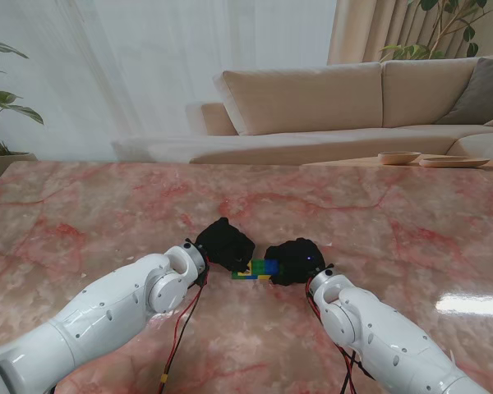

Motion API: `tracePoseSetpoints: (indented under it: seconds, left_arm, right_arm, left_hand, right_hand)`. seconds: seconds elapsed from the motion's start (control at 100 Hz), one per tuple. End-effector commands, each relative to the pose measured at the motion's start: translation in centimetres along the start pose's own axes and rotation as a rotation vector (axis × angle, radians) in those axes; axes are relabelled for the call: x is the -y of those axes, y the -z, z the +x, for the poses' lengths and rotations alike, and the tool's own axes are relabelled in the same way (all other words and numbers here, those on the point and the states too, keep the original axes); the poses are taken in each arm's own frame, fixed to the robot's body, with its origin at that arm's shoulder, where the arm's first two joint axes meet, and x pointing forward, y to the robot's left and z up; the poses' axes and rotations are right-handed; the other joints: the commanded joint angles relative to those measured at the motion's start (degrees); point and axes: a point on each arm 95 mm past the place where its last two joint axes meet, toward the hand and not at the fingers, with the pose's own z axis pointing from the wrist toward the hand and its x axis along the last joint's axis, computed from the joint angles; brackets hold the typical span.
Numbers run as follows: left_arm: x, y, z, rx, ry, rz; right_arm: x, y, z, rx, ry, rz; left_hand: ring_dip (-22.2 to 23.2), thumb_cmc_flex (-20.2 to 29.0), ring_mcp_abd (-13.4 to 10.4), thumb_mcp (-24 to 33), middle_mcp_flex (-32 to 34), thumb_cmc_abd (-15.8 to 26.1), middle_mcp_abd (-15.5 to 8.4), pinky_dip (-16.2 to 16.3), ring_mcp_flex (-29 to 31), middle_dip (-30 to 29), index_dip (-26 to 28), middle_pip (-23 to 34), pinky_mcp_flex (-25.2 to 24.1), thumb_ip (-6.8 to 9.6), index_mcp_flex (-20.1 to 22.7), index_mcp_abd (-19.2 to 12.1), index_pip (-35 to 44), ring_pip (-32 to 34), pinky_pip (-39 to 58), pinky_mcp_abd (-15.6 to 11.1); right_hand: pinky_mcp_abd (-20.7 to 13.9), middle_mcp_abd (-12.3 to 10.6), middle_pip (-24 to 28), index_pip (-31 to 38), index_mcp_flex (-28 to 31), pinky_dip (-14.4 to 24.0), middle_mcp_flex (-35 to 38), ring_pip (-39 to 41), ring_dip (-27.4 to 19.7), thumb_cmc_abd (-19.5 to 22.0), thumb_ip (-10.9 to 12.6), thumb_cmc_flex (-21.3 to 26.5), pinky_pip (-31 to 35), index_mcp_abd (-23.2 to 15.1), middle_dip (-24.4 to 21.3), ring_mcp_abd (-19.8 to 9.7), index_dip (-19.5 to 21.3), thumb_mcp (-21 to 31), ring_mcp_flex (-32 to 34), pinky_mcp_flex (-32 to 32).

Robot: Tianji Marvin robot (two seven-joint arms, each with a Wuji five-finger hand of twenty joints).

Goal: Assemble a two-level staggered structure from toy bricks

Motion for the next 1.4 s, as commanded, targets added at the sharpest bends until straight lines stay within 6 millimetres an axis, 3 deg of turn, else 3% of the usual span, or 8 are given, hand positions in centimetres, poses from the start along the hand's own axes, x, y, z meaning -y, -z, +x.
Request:
tracePoseSetpoints:
  seconds: [0.0,0.28,0.4,0.47,0.66,1.02,1.15,1.39]
  left_arm:
    - [-3.4,1.4,-1.0,0.035,-0.006,-0.100]
    - [-3.0,1.6,-0.9,0.040,0.031,-0.034]
    - [-2.2,1.9,-0.6,0.047,0.058,0.006]
    - [-1.7,2.2,-0.4,0.060,0.093,0.024]
    - [-0.4,3.1,0.5,0.091,0.188,0.120]
    - [0.9,5.6,0.8,0.140,0.279,0.188]
    - [0.9,6.7,0.6,0.170,0.309,0.195]
    - [1.2,8.4,0.3,0.234,0.349,0.229]
  right_arm:
    - [1.2,0.6,0.1,0.002,-0.003,0.042]
    - [1.1,0.6,0.1,0.002,-0.001,0.040]
    - [1.1,0.6,0.1,0.004,0.000,0.040]
    - [1.1,0.5,0.1,0.005,-0.001,0.040]
    - [1.1,0.5,0.0,0.005,0.001,0.040]
    - [0.9,0.5,-0.1,0.006,0.013,0.043]
    - [0.8,0.6,-0.1,0.005,0.020,0.046]
    - [0.4,0.8,0.0,-0.002,0.032,0.057]
  left_hand:
    - [-0.18,5.08,-1.70,0.86,3.74,-0.26,-0.58,0.55,2.05,-0.51,-4.69,-0.90,-0.35,1.90,3.38,5.56,-6.31,1.65,2.09,0.07]
    - [-0.08,4.12,-0.84,1.15,-2.74,-0.82,-1.29,-0.68,-4.07,1.96,-1.69,-0.42,-3.55,1.40,-2.06,5.83,-8.10,-1.96,-1.01,0.00]
    - [-2.00,-0.27,-0.66,1.19,-13.19,-0.42,-0.10,-1.49,-9.81,-8.87,2.39,5.68,-5.75,0.88,-6.75,9.92,-15.32,-6.71,-4.08,-0.41]
    - [-3.92,-7.17,-0.20,6.18,-19.32,2.26,0.90,-1.65,-15.20,-10.53,6.64,4.39,-7.51,6.04,-10.89,14.82,-21.87,-10.20,-5.74,-0.62]
    - [-8.97,-9.38,-0.22,1.99,-33.20,4.18,2.10,-4.06,-26.62,-13.96,5.30,0.46,-12.67,6.64,-22.15,19.29,-31.28,-16.67,-13.16,-2.37]
    - [-17.95,-10.17,-1.18,-0.57,-37.90,4.55,2.86,-9.19,-30.10,-19.85,3.24,-3.80,-13.95,6.96,-23.55,20.03,-36.00,-23.62,-20.19,-4.96]
    - [-20.29,-10.48,-1.53,-2.02,-40.51,5.04,3.06,-10.95,-32.38,-21.60,2.18,-4.98,-14.51,7.13,-24.64,20.63,-38.13,-25.49,-21.34,-5.43]
    - [-21.25,-10.71,-1.46,-4.14,-41.37,5.76,3.40,-13.72,-33.31,-22.63,1.09,-4.97,-14.42,7.41,-24.73,21.36,-40.14,-25.71,-24.07,-6.08]
  right_hand:
    - [0.50,-0.59,-0.69,3.87,3.43,1.32,2.50,0.53,1.11,2.83,-0.80,2.64,0.59,-6.84,-1.21,-1.34,0.51,5.20,1.08,-0.57]
    - [0.48,-0.51,-1.14,3.35,2.66,1.25,1.90,0.27,1.01,2.77,-0.88,2.54,0.36,-6.60,-1.56,-1.32,0.14,5.00,0.68,-0.73]
    - [0.47,-0.52,-1.17,3.36,2.80,1.24,2.00,0.27,1.01,2.80,-0.88,2.55,0.26,-6.51,-1.70,-1.34,-0.01,4.94,0.71,-0.79]
    - [0.47,-0.49,-1.16,3.40,2.83,1.24,1.99,0.28,1.01,2.91,-0.90,2.41,0.24,-6.48,-1.74,-1.31,-0.04,4.85,0.70,-0.78]
    - [0.47,-0.56,-1.15,3.39,2.70,1.27,1.86,0.26,1.00,2.77,-0.90,2.47,0.22,-6.55,-1.82,-1.32,-0.13,4.72,0.58,-0.77]
    - [0.77,0.16,-3.06,-2.29,1.10,1.29,-2.31,-2.62,-0.48,2.87,-0.50,0.79,-2.74,-3.05,-9.91,-0.84,-0.60,4.62,-1.85,-2.52]
    - [0.82,1.51,-5.96,-12.84,-0.40,1.41,-7.28,-5.54,-2.07,3.93,6.75,-2.78,-5.15,2.26,-16.09,-0.46,1.30,5.91,-4.76,-4.37]
    - [1.15,3.91,-10.60,-23.13,-6.65,1.05,-15.82,-9.64,-4.48,5.65,7.74,-4.68,-9.31,8.01,-22.15,0.09,-2.27,-1.14,-8.87,-7.12]
